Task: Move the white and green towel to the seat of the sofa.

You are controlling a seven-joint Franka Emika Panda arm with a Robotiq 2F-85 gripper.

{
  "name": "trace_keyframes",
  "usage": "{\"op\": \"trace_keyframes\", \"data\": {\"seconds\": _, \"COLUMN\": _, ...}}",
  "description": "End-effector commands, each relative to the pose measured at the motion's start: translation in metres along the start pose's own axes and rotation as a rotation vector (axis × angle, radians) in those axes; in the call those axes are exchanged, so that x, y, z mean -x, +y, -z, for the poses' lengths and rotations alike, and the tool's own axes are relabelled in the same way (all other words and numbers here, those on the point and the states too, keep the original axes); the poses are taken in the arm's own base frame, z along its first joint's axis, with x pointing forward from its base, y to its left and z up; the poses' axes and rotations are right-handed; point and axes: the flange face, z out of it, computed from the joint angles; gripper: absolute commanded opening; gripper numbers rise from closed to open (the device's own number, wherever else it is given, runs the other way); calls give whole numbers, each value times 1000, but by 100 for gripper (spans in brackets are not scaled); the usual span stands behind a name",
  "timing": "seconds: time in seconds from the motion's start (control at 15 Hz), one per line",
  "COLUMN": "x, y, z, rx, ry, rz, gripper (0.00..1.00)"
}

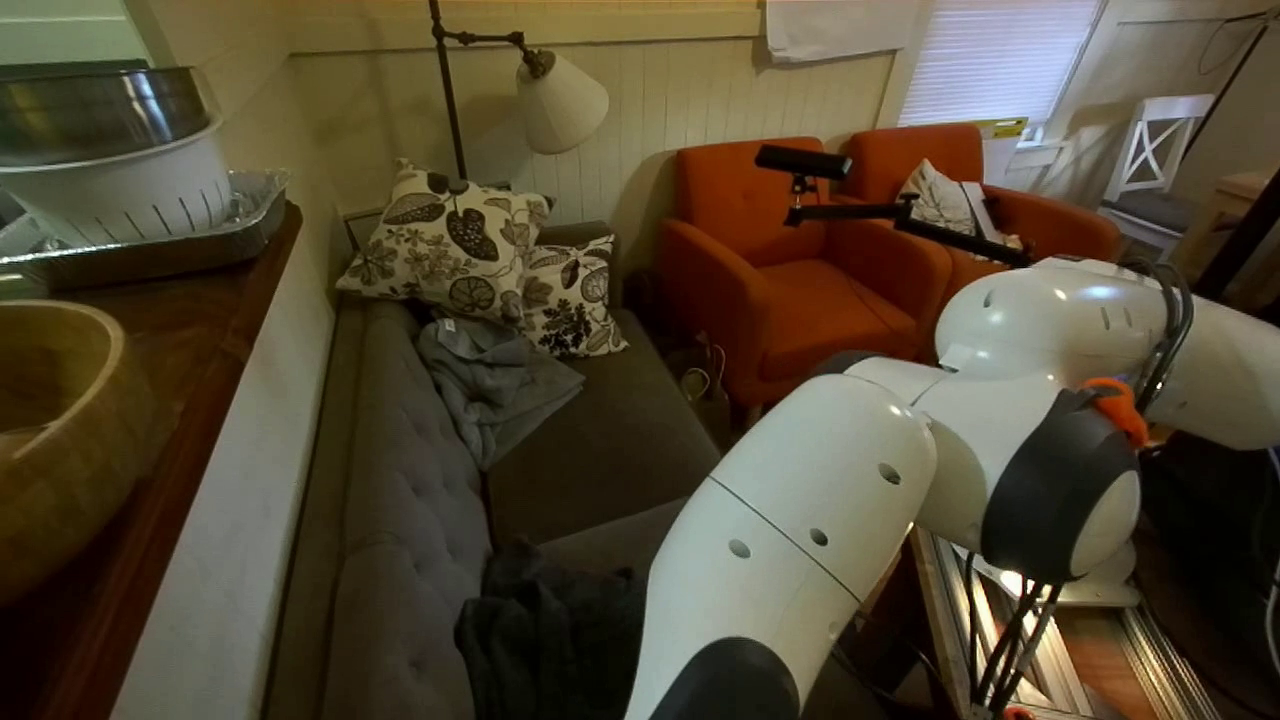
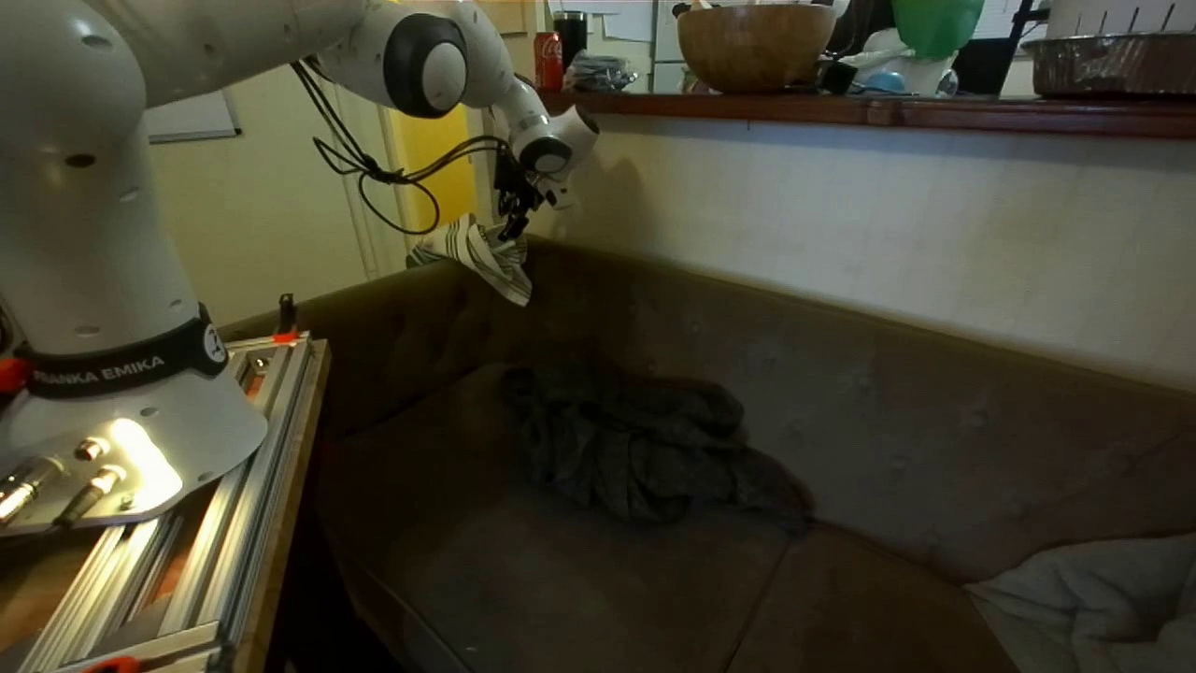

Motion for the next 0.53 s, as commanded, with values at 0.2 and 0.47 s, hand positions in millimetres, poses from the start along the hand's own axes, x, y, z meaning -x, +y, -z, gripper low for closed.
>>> {"op": "trace_keyframes", "data": {"seconds": 0.2, "x": 13, "y": 2, "z": -41, "rx": 107, "ry": 95, "rz": -229, "gripper": 100}}
{"op": "trace_keyframes", "data": {"seconds": 0.47, "x": 16, "y": 11, "z": -50, "rx": 185, "ry": 72, "rz": -340, "gripper": 59}}
